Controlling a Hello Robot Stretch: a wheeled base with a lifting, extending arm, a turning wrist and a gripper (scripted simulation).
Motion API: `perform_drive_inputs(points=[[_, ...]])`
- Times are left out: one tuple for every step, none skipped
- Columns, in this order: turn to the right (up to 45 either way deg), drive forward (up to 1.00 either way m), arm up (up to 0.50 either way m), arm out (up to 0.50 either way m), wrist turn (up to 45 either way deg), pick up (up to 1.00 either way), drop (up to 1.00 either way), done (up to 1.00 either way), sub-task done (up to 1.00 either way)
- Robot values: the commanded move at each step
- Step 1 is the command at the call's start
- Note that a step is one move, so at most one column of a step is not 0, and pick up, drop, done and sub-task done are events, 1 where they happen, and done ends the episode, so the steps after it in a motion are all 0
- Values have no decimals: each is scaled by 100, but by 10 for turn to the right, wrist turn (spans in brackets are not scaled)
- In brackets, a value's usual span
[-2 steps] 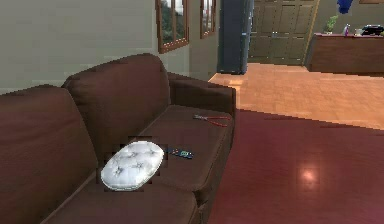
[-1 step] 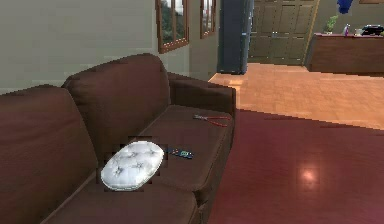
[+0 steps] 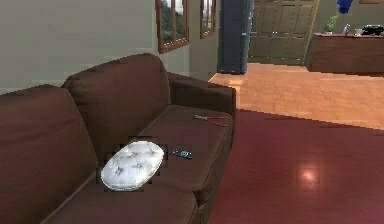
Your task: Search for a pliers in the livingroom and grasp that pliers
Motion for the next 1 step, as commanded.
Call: perform_drive_inputs(points=[[0, 0, 0, 0, 0, 0, 0, 100, 0]])
